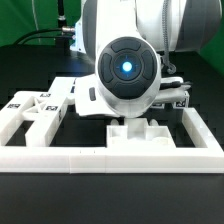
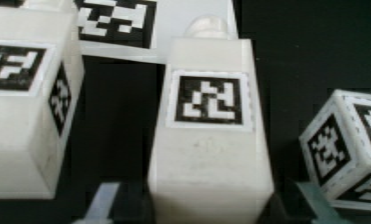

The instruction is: Assemble chair

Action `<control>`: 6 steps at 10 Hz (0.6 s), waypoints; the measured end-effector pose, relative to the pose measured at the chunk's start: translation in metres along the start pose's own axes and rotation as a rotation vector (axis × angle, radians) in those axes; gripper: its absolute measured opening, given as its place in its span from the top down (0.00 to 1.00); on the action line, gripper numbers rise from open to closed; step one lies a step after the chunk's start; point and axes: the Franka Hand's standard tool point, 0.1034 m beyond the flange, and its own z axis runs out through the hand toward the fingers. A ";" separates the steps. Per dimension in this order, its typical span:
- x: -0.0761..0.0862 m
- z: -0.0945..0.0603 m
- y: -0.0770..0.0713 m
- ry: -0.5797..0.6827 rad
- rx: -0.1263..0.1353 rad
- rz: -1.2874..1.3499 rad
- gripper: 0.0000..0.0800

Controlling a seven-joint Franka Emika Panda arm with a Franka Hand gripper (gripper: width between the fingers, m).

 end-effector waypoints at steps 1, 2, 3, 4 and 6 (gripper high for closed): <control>0.000 -0.005 -0.001 0.006 0.000 -0.005 0.65; -0.006 -0.018 -0.003 -0.006 0.007 -0.017 0.65; -0.013 -0.037 -0.006 -0.008 0.012 -0.023 0.65; -0.023 -0.053 -0.009 -0.020 0.025 -0.030 0.65; -0.036 -0.086 -0.012 -0.003 0.031 -0.044 0.65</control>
Offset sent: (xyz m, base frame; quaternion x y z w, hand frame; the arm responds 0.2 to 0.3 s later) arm 0.0429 0.0094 0.0636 0.0662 -0.0403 -0.0309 0.9965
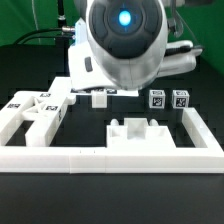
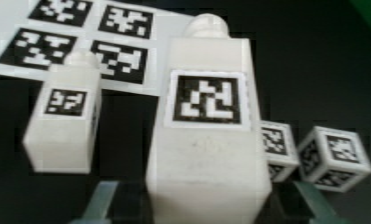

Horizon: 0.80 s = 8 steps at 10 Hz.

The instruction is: Assemble chair

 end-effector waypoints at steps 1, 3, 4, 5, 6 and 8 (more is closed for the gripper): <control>0.002 -0.002 -0.001 0.017 -0.003 -0.011 0.65; 0.003 0.001 0.000 0.011 -0.002 -0.010 0.65; 0.004 0.000 0.000 0.015 -0.003 -0.010 0.65; 0.005 -0.005 0.000 0.035 -0.004 -0.016 0.65; -0.002 -0.016 0.001 0.019 0.001 -0.029 0.65; -0.002 -0.044 -0.002 0.117 -0.012 -0.035 0.65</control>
Offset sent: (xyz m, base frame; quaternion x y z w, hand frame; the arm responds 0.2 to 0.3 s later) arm 0.0000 0.0000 0.0000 0.0000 0.0000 0.0000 1.0000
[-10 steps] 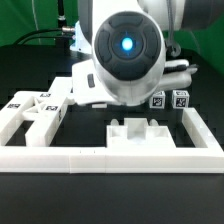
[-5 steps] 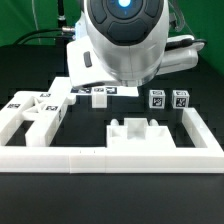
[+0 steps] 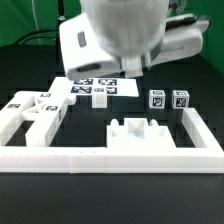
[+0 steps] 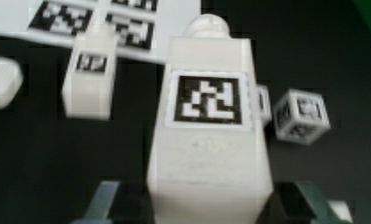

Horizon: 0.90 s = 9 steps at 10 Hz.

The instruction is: Assemble chair

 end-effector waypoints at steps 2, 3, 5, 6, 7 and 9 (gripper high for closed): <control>0.005 -0.015 -0.004 0.127 -0.020 -0.004 0.65; 0.005 -0.018 -0.003 0.191 -0.028 0.000 0.65; 0.009 -0.026 -0.001 0.350 -0.052 0.002 0.65; 0.009 -0.030 -0.002 0.385 -0.060 -0.007 0.65; 0.012 -0.039 -0.004 0.448 -0.071 -0.012 0.65; 0.016 -0.048 -0.001 0.612 -0.097 -0.005 0.65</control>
Offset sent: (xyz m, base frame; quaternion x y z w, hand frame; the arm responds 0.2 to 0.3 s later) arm 0.0000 0.0000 0.0000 0.0000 0.1938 0.0000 0.9810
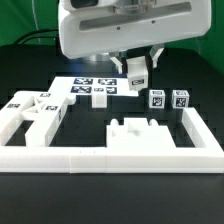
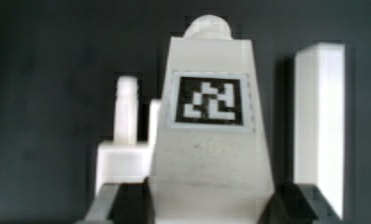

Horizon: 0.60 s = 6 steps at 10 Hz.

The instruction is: Assemble chair

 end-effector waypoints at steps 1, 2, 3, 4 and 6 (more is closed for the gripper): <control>-0.001 0.001 0.003 0.075 -0.015 0.004 0.65; 0.000 0.001 0.004 0.111 -0.022 0.006 0.65; 0.010 -0.002 0.007 0.208 -0.040 0.004 0.65; 0.017 -0.003 0.007 0.333 -0.075 -0.042 0.65; 0.028 -0.011 0.003 0.503 -0.120 -0.086 0.65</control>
Offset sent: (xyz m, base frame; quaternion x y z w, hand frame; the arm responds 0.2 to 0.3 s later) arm 0.0127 -0.0025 -0.0047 -0.0800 0.2423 -0.1044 0.9612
